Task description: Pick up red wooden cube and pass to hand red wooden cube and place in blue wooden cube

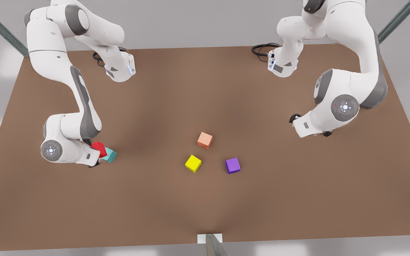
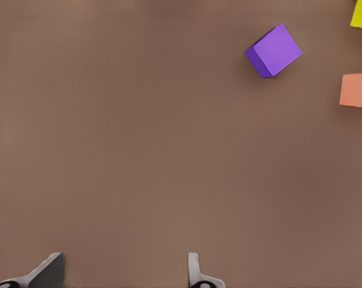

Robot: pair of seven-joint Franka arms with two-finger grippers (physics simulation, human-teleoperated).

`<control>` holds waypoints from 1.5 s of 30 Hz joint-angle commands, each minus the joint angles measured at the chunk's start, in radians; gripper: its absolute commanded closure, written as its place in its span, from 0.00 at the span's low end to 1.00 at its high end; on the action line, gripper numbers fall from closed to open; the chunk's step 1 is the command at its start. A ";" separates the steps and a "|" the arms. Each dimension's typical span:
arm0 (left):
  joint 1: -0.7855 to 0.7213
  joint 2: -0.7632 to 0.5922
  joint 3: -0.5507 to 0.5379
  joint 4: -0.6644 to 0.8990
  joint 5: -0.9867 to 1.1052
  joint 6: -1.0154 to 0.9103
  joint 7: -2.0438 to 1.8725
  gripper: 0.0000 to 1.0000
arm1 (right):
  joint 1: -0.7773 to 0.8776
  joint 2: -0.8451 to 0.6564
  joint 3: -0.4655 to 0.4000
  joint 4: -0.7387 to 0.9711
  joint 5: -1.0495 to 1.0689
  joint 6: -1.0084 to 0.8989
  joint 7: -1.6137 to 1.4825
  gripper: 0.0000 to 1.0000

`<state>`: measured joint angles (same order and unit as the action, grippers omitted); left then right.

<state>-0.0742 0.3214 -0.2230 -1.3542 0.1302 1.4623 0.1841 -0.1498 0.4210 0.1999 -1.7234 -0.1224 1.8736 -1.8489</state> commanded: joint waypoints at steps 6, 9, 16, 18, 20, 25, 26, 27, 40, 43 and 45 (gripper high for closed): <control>0.070 0.024 -0.001 0.079 -0.063 -0.109 -0.155 0.00 | -0.014 -0.083 0.001 -0.219 -0.026 0.338 0.841 0.36; 0.076 0.025 -0.001 0.078 -0.064 -0.111 -0.152 0.00 | -0.030 -0.094 0.000 -0.308 -0.026 0.437 0.841 0.36; 0.070 0.024 -0.006 0.078 -0.017 -0.161 -0.153 0.00 | -0.048 -0.085 -0.002 -0.369 -0.029 0.533 0.833 0.36; 0.070 0.022 -0.007 0.078 -0.018 -0.165 -0.155 0.00 | -0.051 -0.079 -0.002 -0.372 -0.029 0.533 0.833 0.36; 0.073 0.022 -0.007 0.078 -0.015 -0.166 -0.153 0.00 | -0.051 -0.067 -0.002 -0.378 -0.029 0.541 0.833 0.36; 0.088 0.024 -0.006 0.078 -0.014 -0.163 -0.156 0.00 | -0.054 -0.053 0.000 -0.395 -0.028 0.570 0.835 0.36; 0.088 0.024 -0.006 0.078 -0.014 -0.161 -0.156 0.00 | -0.054 -0.053 0.000 -0.398 -0.028 0.572 0.837 0.36; 0.086 0.024 -0.006 0.078 -0.014 -0.163 -0.156 0.00 | -0.056 -0.054 0.000 -0.398 -0.028 0.572 0.838 0.31; 0.083 0.024 -0.006 0.078 -0.012 -0.163 -0.160 0.00 | -0.054 -0.099 0.006 -0.397 0.006 0.506 0.835 0.00; 0.082 0.024 -0.006 0.078 -0.012 -0.163 -0.161 0.00 | -0.050 -0.168 0.010 -0.390 0.062 0.404 0.832 0.00; 0.080 0.024 -0.006 0.078 -0.012 -0.163 -0.161 0.00 | -0.045 -0.214 0.010 -0.378 0.125 0.317 0.830 0.00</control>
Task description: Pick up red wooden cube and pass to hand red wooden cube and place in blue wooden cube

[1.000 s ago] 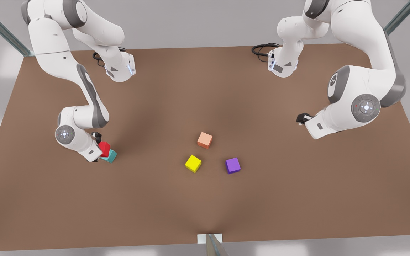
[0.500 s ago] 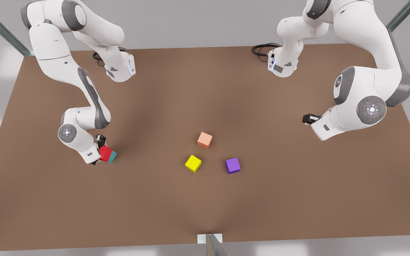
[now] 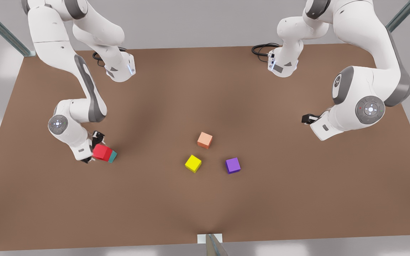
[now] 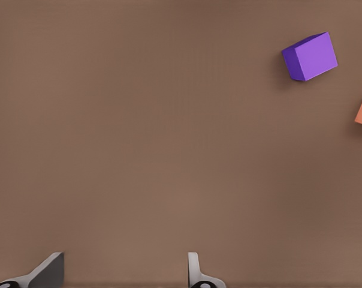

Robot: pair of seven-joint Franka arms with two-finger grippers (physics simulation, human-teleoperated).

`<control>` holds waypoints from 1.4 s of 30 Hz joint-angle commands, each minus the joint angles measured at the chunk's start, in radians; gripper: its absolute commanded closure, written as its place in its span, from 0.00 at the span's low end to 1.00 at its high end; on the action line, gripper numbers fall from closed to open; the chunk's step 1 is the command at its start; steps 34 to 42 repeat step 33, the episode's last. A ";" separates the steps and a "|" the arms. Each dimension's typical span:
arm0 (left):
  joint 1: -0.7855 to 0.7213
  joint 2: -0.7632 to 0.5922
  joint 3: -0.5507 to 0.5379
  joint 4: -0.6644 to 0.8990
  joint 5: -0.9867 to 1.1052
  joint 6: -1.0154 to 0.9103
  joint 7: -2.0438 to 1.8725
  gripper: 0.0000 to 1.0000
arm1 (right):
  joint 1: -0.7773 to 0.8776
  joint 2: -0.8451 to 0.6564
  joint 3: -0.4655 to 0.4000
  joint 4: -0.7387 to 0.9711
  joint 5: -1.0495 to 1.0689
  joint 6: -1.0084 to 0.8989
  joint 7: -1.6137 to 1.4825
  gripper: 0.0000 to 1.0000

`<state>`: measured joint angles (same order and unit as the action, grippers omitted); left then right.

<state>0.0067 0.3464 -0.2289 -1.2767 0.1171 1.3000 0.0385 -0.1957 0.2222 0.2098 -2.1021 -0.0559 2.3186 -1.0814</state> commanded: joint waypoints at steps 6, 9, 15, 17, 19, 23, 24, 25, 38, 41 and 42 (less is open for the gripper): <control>-0.001 -0.001 -0.001 0.000 -0.001 -0.001 -0.016 0.00 | 0.004 0.065 -0.013 0.312 0.131 -0.419 0.719 0.00; -0.002 -0.001 -0.001 0.000 -0.001 -0.001 -0.014 0.00 | 0.001 0.145 -0.038 0.502 0.090 -0.510 1.012 0.00; -0.002 -0.001 -0.001 0.000 0.001 -0.001 -0.014 0.00 | -0.001 -0.058 -0.047 0.545 0.068 -0.673 1.022 0.00; -0.001 -0.001 -0.001 0.000 0.001 -0.001 -0.014 0.00 | 0.005 -0.089 -0.043 0.553 0.068 -0.720 1.137 0.00; -0.002 -0.001 -0.001 0.000 0.001 -0.001 -0.014 0.00 | 0.005 -0.087 -0.046 0.553 0.070 -0.725 1.149 0.00; -0.004 -0.001 -0.003 0.003 0.003 0.001 -0.006 0.00 | 0.005 -0.087 -0.044 0.553 0.065 -0.732 1.218 0.00; -0.010 -0.001 -0.009 0.005 0.004 0.004 -0.008 0.00 | 0.005 -0.090 -0.046 0.548 0.065 -0.746 1.220 0.00; -0.011 -0.001 -0.007 0.008 0.006 0.005 -0.009 0.00 | 0.005 -0.099 -0.046 0.539 0.065 -0.748 1.218 0.00; -0.016 0.000 -0.012 0.013 -0.005 0.027 -0.016 0.00 | -0.001 -0.106 -0.058 0.554 0.065 -0.746 1.212 0.00; -0.016 0.000 -0.012 0.013 -0.005 0.027 -0.016 0.00 | -0.001 -0.106 -0.058 0.554 0.065 -0.746 1.212 0.00; -0.016 0.000 -0.012 0.013 -0.005 0.027 -0.016 0.00 | -0.001 -0.106 -0.058 0.554 0.065 -0.746 1.212 0.00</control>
